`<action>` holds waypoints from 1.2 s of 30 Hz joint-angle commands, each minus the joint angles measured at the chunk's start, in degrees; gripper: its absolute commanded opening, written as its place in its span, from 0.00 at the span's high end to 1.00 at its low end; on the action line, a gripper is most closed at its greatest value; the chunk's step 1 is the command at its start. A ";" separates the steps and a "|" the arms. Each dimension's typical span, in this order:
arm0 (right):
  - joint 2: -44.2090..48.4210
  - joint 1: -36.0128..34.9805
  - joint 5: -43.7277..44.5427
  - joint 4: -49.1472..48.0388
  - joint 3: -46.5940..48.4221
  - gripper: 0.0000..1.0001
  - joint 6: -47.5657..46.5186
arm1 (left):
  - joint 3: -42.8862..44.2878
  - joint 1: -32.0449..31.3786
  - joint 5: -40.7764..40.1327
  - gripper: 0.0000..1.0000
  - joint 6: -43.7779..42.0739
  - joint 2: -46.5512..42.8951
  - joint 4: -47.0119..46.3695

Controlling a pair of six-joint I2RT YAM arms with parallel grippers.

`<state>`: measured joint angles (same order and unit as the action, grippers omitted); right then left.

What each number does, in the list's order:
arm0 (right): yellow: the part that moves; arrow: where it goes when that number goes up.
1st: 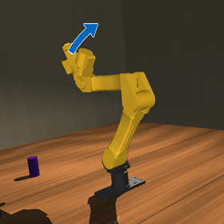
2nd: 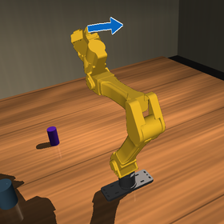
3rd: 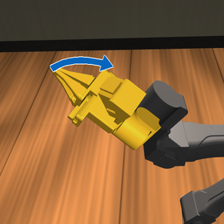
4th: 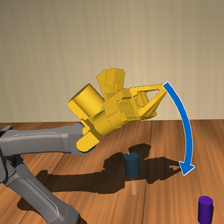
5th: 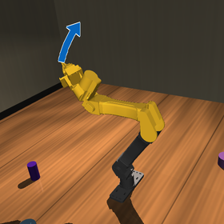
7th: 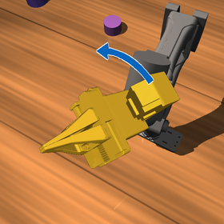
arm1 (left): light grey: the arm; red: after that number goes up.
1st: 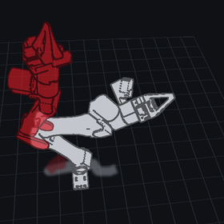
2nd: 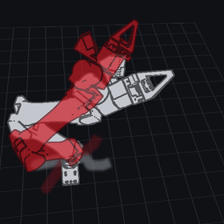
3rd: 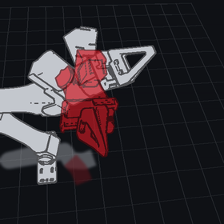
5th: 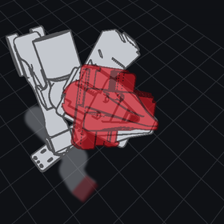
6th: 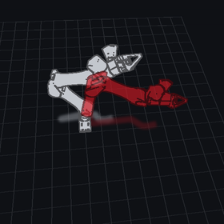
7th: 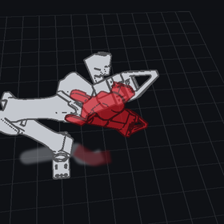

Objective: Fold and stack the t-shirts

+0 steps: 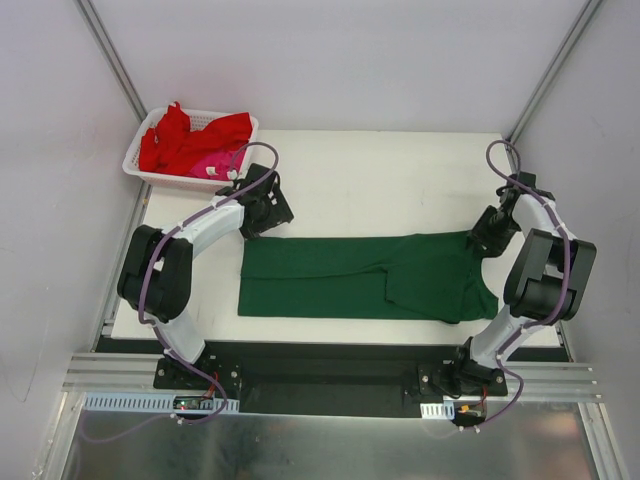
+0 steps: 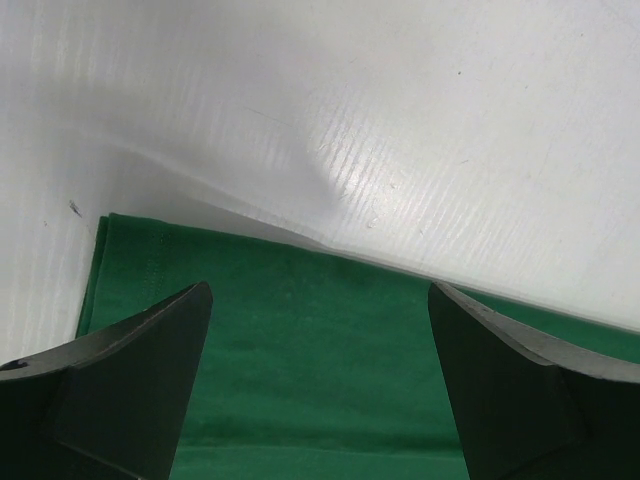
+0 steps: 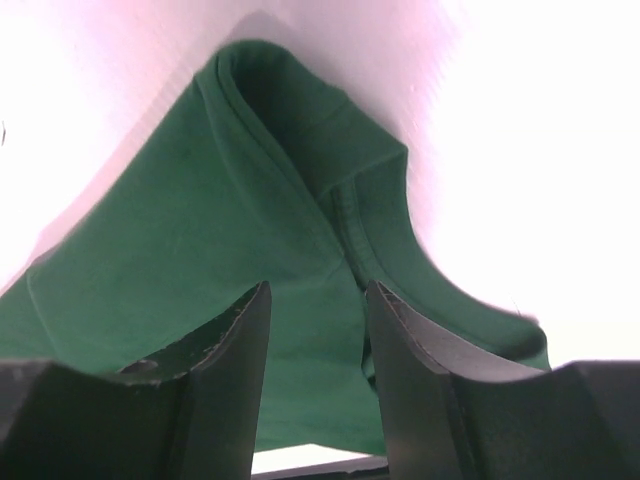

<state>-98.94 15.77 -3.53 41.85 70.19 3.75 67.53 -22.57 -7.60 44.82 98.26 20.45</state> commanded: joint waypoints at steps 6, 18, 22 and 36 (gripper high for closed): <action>-2.93 -0.65 -1.04 -3.61 -0.93 0.57 -0.85 | -0.64 0.15 0.39 0.10 -2.01 -0.52 -0.14; -3.99 -0.65 -1.22 -5.02 -1.20 0.87 -0.15 | -1.26 1.39 1.36 0.10 -3.07 -1.14 -0.14; -0.74 -0.74 -0.95 -4.40 -1.72 0.99 0.29 | -1.43 1.56 1.44 0.10 -3.16 -1.05 -0.14; 6.83 -1.80 3.18 2.71 -6.12 0.99 0.38 | 0.06 1.91 1.79 0.10 -3.51 1.41 -0.23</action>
<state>-93.69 14.15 -2.35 41.25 65.91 3.86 66.59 -21.61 -6.15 42.54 98.74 20.36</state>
